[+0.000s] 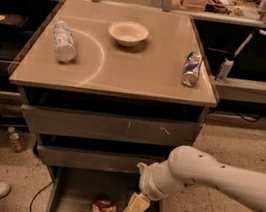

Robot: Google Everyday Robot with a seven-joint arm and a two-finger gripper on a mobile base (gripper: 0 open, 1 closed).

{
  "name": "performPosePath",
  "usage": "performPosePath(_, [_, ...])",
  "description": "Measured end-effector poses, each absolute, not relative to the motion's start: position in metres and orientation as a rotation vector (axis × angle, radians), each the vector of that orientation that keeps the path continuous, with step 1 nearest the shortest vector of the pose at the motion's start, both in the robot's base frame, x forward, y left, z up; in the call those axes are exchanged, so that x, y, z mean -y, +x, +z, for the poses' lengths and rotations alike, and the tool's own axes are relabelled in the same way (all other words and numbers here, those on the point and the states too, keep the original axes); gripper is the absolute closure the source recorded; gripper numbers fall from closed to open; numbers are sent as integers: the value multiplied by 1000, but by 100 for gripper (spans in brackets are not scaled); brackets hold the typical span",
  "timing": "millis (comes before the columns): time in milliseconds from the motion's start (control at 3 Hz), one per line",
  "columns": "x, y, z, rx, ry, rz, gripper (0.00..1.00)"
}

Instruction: Pick coke can from bottom drawer and place on counter

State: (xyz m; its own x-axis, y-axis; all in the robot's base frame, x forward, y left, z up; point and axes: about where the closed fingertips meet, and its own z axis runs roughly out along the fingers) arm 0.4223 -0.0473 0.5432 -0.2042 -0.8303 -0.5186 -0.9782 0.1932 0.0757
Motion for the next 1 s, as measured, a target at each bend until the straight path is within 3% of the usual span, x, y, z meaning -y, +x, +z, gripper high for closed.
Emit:
performPosePath(333, [20,435,504,-2116,-1673,606,0])
performPosePath(1000, [12,432,480,-2111,-1653,677,0])
